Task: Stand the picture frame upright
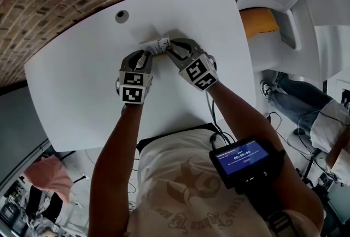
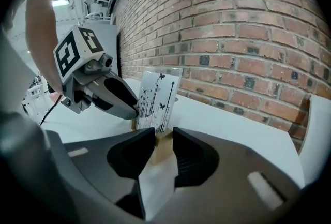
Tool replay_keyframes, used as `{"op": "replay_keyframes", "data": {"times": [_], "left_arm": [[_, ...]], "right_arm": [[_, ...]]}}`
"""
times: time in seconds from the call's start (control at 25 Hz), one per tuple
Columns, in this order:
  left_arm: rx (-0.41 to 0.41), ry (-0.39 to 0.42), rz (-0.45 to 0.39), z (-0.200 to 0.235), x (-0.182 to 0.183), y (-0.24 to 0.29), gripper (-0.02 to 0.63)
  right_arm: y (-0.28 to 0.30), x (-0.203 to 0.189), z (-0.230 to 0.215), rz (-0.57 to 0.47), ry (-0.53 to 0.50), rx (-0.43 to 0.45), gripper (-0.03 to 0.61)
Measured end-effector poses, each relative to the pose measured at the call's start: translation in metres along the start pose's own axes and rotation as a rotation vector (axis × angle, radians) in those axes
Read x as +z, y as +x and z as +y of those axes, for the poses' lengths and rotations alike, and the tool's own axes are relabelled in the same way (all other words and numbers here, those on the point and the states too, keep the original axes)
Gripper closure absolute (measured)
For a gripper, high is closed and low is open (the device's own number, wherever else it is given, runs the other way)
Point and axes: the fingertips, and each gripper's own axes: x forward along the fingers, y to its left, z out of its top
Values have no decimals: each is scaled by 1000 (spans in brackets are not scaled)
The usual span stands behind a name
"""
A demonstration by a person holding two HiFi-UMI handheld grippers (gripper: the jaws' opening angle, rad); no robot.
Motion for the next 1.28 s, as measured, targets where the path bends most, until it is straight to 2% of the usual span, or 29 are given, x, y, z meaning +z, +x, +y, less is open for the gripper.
{"op": "replay_keyframes", "data": {"times": [0.24,0.52,0.8,1.12,1.28], "left_arm": [[-23,-36,-21,-1,-4,-2,519],[-12,-79,-54,-1,-7,-18,522],[-4,-75,-91,-12,-14,-47,522],[11,-119,-129,-28,-41,-102,523],[0,-152,-176,-40,-46,-133,547]], "right_arm": [[-1,-1,2,-2,60,-7,459],[-13,1,6,-13,85,-31,456],[-34,-2,17,-24,130,-75,462],[-75,5,50,-60,151,-117,552],[-98,14,66,-103,184,-126,571]]}}
